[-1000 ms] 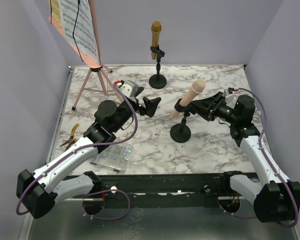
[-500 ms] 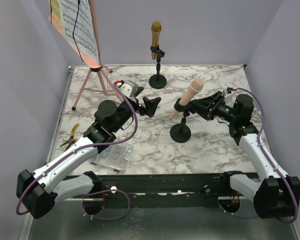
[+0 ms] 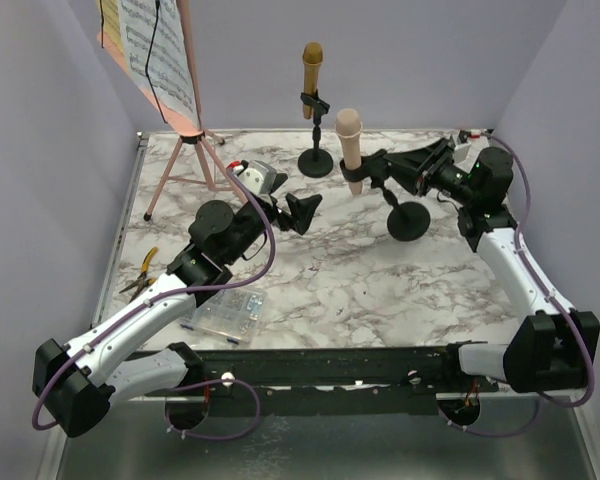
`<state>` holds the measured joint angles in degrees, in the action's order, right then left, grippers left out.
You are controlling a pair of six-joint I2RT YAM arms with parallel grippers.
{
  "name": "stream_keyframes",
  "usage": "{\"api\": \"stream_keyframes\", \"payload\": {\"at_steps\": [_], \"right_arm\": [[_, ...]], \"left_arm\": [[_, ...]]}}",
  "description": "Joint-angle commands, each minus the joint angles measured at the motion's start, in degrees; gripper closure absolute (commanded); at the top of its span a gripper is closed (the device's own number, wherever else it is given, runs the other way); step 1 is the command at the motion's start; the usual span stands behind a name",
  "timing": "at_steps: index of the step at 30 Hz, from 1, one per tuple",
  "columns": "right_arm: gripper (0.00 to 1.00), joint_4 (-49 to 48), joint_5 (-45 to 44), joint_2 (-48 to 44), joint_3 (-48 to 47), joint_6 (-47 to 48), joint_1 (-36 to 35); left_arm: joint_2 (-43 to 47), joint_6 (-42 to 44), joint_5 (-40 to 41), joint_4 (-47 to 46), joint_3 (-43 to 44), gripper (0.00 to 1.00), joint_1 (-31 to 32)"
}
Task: Set up the instrument practice props
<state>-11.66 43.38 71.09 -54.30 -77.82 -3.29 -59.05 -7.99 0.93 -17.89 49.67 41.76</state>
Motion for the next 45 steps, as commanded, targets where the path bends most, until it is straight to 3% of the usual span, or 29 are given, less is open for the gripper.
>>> {"api": "stream_keyframes", "payload": {"at_steps": [1,7,21,33,45], "right_arm": [[1.00,-16.2,0.2,4.8,-4.5,-6.9,0.1],[1.00,-28.8,-0.7,13.9,-5.4,-13.8,0.1],[1.00,-43.5,-4.7,31.9,-14.6,-24.0,0.1],[1.00,-44.5,-7.9,45.4,-29.1,-27.1,0.2],[1.00,-45.0,-10.2,54.8,-37.5,-28.5,0.3]], "left_arm": [[1.3,0.7,0.9,-0.6,-0.6,0.04,0.4],[1.5,1.4,1.6,-0.4,-0.6,0.04,0.4],[0.6,2.2,1.8,-0.1,-0.5,0.05,0.4],[-0.1,3.1,2.1,0.1,-0.5,0.04,0.4],[-0.5,3.1,1.9,0.3,-0.5,0.05,0.4]]}}
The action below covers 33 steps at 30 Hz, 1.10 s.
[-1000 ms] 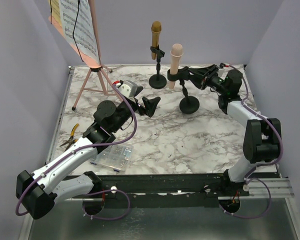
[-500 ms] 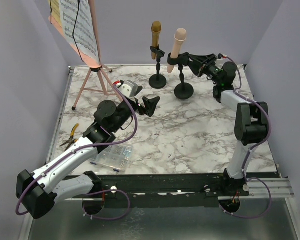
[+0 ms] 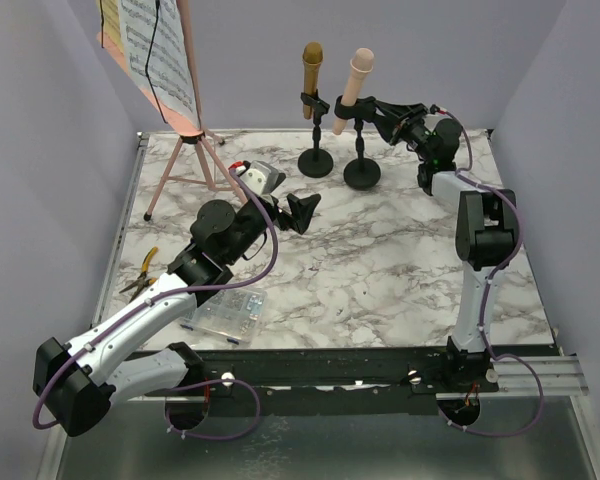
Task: Set up the instrument practice props
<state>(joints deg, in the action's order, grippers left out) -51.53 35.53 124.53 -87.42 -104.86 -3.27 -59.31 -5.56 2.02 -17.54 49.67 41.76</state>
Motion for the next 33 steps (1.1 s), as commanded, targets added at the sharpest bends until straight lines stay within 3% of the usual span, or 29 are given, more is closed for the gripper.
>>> {"api": "stream_keyframes", "payload": {"at_steps": [1,18,22,33], "right_arm": [[1.00,-5.2,-2.5,1.9,-4.9,-1.6,0.5],[0.99,-8.5,-3.0,7.0,-6.3,-4.3,2.4],[0.85,-10.1,-3.3,6.1,-3.0,-3.9,2.8],[0.44,-0.1,-1.2,0.5,1.0,3.3,3.9]], "left_arm": [[-0.3,0.6,0.8,-0.1,-0.4,0.04,0.3],[-0.5,0.5,0.6,0.0,-0.4,0.05,0.4],[-0.3,0.5,0.5,0.0,-0.4,0.05,0.3],[0.0,0.4,0.5,0.0,-0.4,0.05,0.4]]}}
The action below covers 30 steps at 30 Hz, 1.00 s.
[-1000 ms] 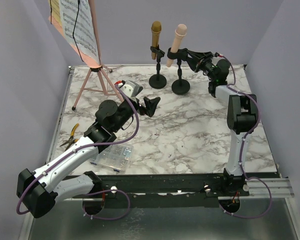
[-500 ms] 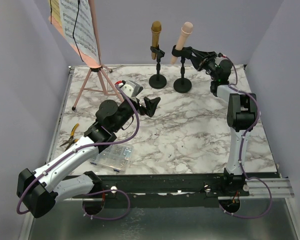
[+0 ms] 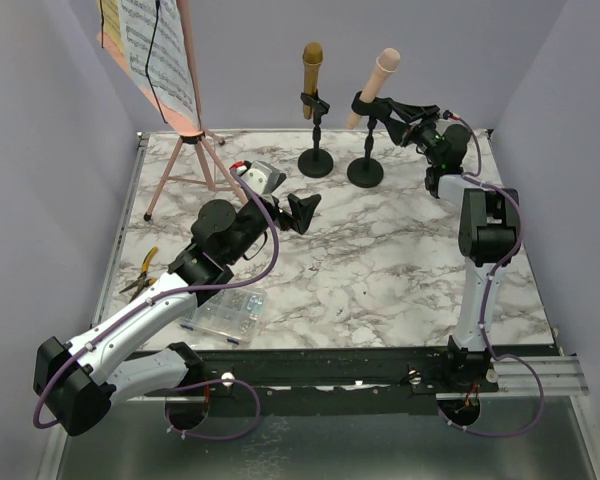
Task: Set up the instrument practice props
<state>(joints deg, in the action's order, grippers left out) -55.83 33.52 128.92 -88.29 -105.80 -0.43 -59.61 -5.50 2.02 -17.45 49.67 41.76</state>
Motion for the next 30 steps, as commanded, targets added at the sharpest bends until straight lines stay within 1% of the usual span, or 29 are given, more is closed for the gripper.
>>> {"api": "stream_keyframes", "payload": {"at_steps": [1,5,10,13,15,16,19,20,22,23,25,28,30], "right_arm": [[0.41,4.9,1.1,-4.6,2.7,4.9,1.6],[0.27,10.6,1.6,-8.8,5.8,10.3,2.8],[0.11,25.1,2.6,-16.6,10.5,21.3,5.6],[0.06,36.5,2.1,-23.1,13.3,32.5,8.0],[0.02,47.7,-1.9,-28.4,14.1,43.3,8.7],[0.02,53.8,-4.3,-30.7,14.2,50.1,8.8],[0.02,69.9,-12.5,-38.5,14.9,65.9,8.2],[0.02,73.5,-15.6,-41.6,15.6,71.4,7.4],[0.01,78.4,-18.7,-49.0,19.3,78.5,6.0],[0.01,79.5,-17.9,-52.7,22.2,80.6,5.9],[0.01,82.8,-13.4,-60.9,25.5,84.9,5.9],[0.01,88.9,-8.6,-72.6,25.9,87.7,5.9],[0.01,90.4,-8.3,-79.9,25.2,87.9,5.9]], "left_arm": [[0.3,0.3,0.5,0.0,-0.4,0.04,0.4],[0.6,0.2,0.4,0.0,-0.4,0.04,0.3],[0.7,0.1,0.5,0.0,-0.4,0.05,0.4],[0.9,0.0,0.7,0.0,-0.4,0.05,0.3],[1.3,-0.1,0.7,0.0,-0.3,0.04,0.3],[1.5,-0.1,0.8,0.0,-0.3,0.04,0.4],[2.2,0.3,1.7,0.2,-0.2,0.04,0.4],[2.6,0.6,2.3,0.4,-0.1,0.04,0.4],[4.0,1.6,3.8,0.7,0.1,0.04,0.4],[4.8,2.3,4.8,0.9,0.4,0.03,0.3],[7.0,3.3,7.4,2.0,1.0,0.02,0.0],[11.2,3.2,13.7,6.0,2.5,0.02,-0.1],[15.4,2.0,16.5,8.1,2.4,0.01,-0.1]]}}
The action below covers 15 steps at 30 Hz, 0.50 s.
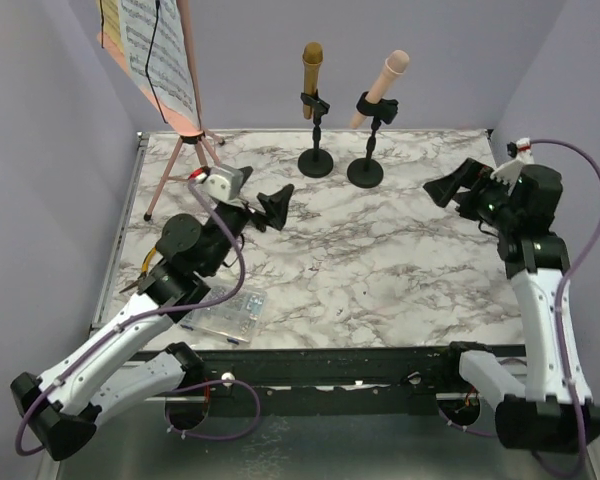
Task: Set up the instrument practice props
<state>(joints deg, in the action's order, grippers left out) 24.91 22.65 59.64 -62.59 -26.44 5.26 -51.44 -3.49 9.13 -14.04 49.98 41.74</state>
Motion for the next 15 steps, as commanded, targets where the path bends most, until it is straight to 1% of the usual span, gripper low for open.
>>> {"api": "stream_keyframes", "payload": {"at_steps": [1,4,7,8,10,12,15], "right_arm": [[0.00,9.8,2.1,-14.4,-0.8,8.6,0.2],[0.00,8.9,-1.7,-21.3,-2.1,8.7,0.2],[0.00,6.9,-7.1,-24.9,-3.6,8.3,0.2],[0.00,6.2,-8.2,-25.6,-4.2,8.0,0.2],[0.00,5.9,-10.8,-25.8,-5.9,7.2,0.2],[0.00,6.3,-14.8,-25.3,-7.4,6.2,0.2],[0.00,6.2,-18.3,-25.4,-8.6,7.1,0.2]], "left_arm": [[9.3,-0.7,10.2,5.4,1.7,0.01,-0.1],[15.3,-2.2,10.5,8.1,2.1,0.01,0.0],[18.8,-2.4,11.3,13.8,6.0,0.01,0.0],[19.4,-2.3,12.0,16.7,7.9,0.01,-0.1],[21.2,-2.2,13.7,18.9,10.4,0.01,0.0],[22.7,-1.7,15.0,20.3,12.7,0.01,0.0],[24.9,-1.0,16.5,21.7,15.8,0.01,-0.1]]}}
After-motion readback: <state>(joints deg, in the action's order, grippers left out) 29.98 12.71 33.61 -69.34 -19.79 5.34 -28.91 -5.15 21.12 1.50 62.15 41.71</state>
